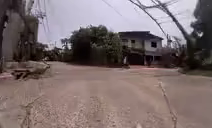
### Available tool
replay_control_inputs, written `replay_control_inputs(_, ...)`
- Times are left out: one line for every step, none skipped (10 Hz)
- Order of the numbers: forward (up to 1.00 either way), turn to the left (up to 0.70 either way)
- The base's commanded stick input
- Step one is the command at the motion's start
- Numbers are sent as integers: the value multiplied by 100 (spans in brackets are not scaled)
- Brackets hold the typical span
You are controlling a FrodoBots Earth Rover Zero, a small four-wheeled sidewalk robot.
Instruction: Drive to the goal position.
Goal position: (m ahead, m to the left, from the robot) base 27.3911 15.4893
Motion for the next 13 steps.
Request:
replay_control_inputs(100,43)
replay_control_inputs(100,43)
replay_control_inputs(100,43)
replay_control_inputs(100,43)
replay_control_inputs(100,31)
replay_control_inputs(100,3)
replay_control_inputs(100,3)
replay_control_inputs(100,3)
replay_control_inputs(100,3)
replay_control_inputs(100,3)
replay_control_inputs(100,3)
replay_control_inputs(100,3)
replay_control_inputs(100,3)
